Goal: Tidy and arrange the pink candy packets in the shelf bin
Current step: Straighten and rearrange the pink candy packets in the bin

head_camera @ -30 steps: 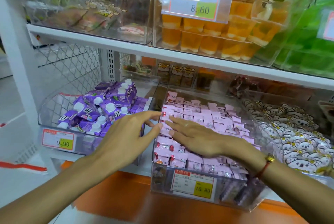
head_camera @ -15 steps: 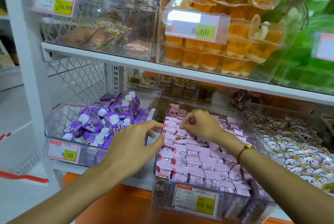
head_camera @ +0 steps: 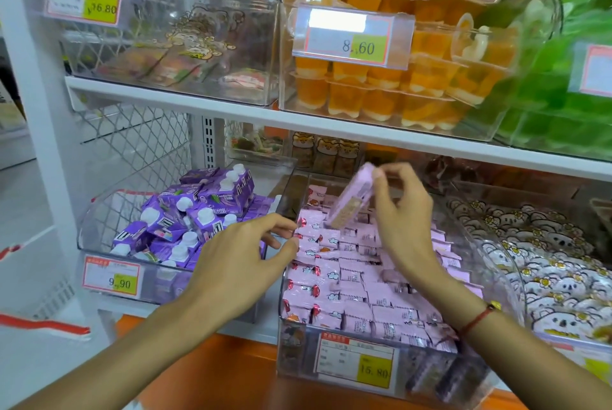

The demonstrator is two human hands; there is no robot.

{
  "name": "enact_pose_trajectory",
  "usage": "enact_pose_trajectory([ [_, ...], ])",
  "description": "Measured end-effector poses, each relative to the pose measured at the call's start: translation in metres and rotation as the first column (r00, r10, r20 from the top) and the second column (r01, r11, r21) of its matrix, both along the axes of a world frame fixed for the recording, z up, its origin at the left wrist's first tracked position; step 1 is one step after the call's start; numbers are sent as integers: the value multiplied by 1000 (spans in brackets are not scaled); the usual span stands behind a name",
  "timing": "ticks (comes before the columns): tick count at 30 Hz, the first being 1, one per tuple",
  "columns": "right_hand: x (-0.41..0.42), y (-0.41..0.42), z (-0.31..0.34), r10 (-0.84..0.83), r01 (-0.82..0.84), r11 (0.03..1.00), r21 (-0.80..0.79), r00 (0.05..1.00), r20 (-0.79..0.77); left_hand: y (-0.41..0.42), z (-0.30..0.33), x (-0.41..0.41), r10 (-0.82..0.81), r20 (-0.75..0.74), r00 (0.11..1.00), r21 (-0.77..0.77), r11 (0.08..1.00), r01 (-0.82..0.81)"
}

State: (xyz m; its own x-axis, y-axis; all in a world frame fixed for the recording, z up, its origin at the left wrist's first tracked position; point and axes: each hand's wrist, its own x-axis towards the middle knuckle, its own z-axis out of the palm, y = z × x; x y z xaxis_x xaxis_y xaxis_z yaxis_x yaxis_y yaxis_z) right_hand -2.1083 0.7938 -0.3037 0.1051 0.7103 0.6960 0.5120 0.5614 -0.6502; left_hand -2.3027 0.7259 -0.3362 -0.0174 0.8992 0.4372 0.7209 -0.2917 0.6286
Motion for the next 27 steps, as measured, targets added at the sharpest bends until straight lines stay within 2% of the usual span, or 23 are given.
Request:
enact_pose_trajectory([
  [1,4,-6,4,-23,25,999,21,997,-77,0,0,0,10,2,1000,19,1000,-10],
  [3,12,-15,10,-33,16,998,-61,959,-282,-1,1,1,30,6,1000,94,995,-30],
  [6,18,-26,13,14,-241,918,-316,814,-580,-4,5,9,-71,41,997,214,975,61],
  [9,13,-38,9,72,-494,777,-389,684,-726,-8,8,21,-205,7,979,260,946,196],
  [12,12,-44,7,75,-634,675,-377,567,-820,-8,8,26,-209,-28,978,327,922,206],
  [13,13,-44,8,80,-661,652,-371,547,-833,-7,10,26,-211,31,977,323,927,190],
  [15,17,-41,8,137,-687,614,-389,578,-804,-6,17,26,-232,314,921,212,962,170],
  [17,22,-38,7,248,-699,576,-424,643,-724,-5,21,25,-192,655,731,21,972,236],
  [18,23,-37,6,316,-699,564,-439,674,-667,-4,21,25,-131,755,643,-72,958,279],
  [19,23,-36,4,378,-696,560,-450,698,-608,-4,21,25,-72,800,596,-141,942,304],
  [21,20,-34,2,444,-684,583,-439,720,-534,-4,22,26,-3,794,608,-223,929,296],
  [23,18,-33,0,432,-692,604,-396,702,-567,-2,25,27,10,783,621,-228,935,273],
  [25,18,-29,-2,403,-698,609,-377,682,-610,-1,28,25,-46,747,663,-180,946,269],
  [27,17,-28,-2,402,-703,607,-370,673,-620,-2,24,23,-178,627,758,-55,961,271],
])
